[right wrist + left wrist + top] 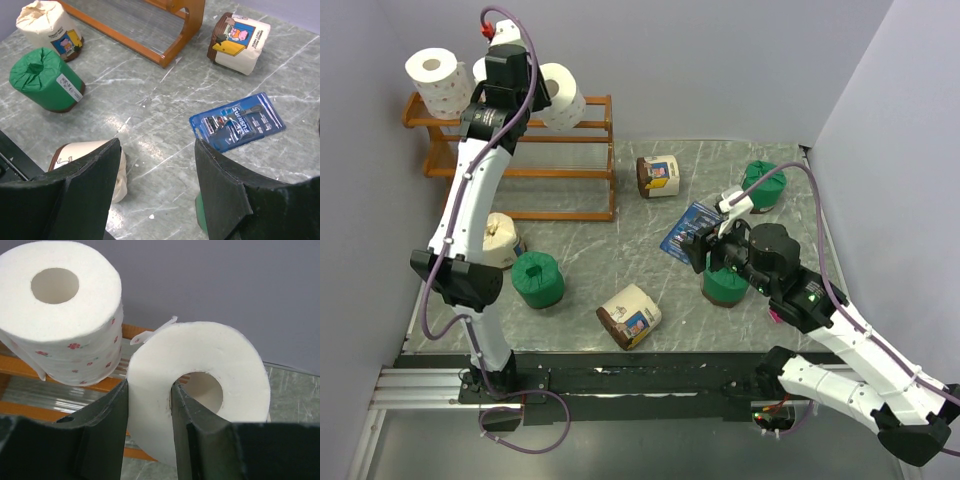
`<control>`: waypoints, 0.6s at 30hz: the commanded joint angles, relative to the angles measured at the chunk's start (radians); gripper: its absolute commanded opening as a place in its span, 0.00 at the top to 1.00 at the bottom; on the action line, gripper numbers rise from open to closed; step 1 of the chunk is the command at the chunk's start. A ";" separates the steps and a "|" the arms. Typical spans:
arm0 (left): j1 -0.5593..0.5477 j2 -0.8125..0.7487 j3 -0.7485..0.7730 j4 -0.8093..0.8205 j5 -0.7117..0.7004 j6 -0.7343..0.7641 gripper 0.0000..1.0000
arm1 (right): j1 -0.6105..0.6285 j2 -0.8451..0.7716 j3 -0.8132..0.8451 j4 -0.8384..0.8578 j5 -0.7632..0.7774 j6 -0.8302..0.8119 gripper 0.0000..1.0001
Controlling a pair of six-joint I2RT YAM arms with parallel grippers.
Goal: Place and organize the paper towels onto the shelf
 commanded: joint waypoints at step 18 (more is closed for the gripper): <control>0.011 0.025 0.040 0.263 0.064 0.058 0.29 | 0.004 0.038 0.078 0.019 0.026 -0.003 0.32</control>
